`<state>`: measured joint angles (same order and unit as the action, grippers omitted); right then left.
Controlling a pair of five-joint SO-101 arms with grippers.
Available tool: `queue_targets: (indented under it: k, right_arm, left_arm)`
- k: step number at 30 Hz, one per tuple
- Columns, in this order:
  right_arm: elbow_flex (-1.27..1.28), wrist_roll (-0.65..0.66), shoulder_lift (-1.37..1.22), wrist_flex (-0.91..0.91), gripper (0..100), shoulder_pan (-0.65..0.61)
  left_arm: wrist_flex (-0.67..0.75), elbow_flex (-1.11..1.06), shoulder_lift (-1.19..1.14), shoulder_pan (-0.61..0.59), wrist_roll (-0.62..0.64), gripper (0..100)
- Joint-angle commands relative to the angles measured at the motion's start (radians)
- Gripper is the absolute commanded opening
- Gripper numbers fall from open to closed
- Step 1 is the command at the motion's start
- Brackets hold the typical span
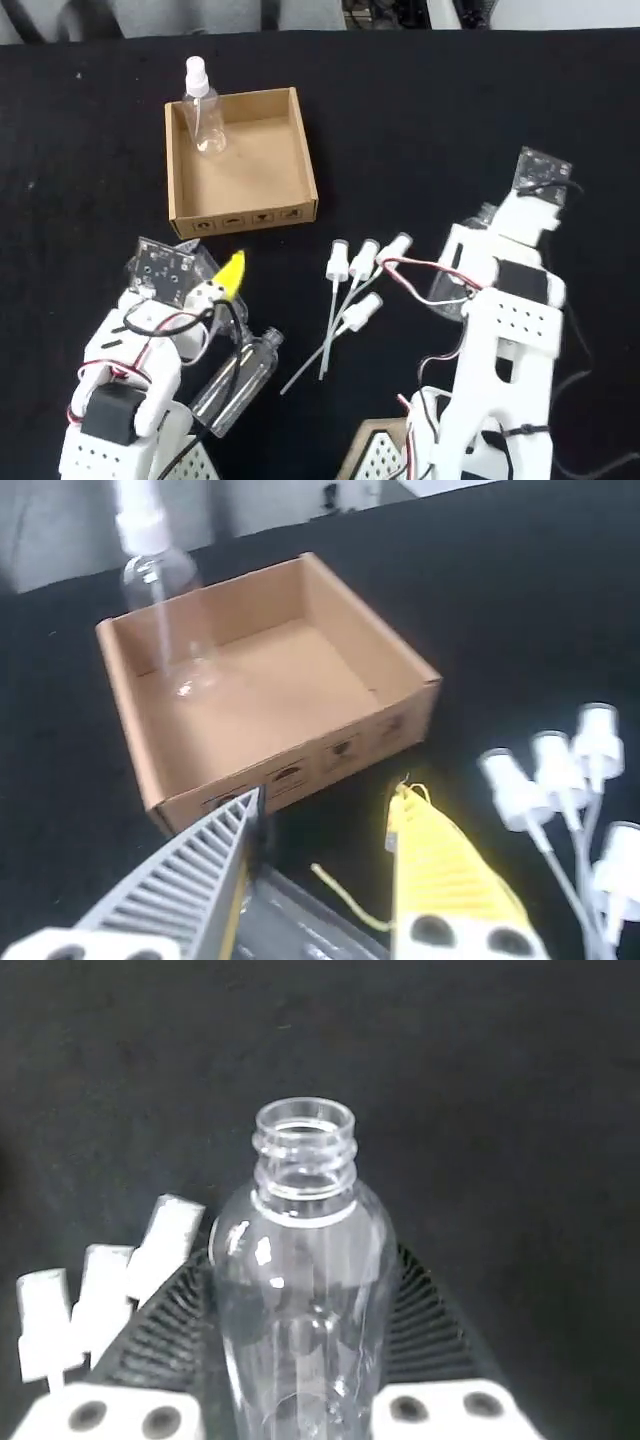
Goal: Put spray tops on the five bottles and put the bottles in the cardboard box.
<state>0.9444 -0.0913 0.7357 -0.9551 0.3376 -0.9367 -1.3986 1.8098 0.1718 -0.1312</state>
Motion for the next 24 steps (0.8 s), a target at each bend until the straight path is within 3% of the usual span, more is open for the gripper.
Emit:
queue_targets:
  k: [1, 15, 24]
  right_arm:
    - [0.007, -0.015, 0.044, 0.049, 5.0, 0.044]
    - [0.027, -0.034, 0.044, 0.083, 5.0, 0.046]
    - [0.027, -0.034, 0.044, 0.083, 5.0, 0.046]
  left_arm:
    - [-0.003, 0.099, -0.052, 0.085, -0.009, 19]
    - [-0.005, 0.524, -0.827, 0.140, 0.048, 19]
    - [-0.012, 0.740, -1.166, 0.222, 0.138, 19]
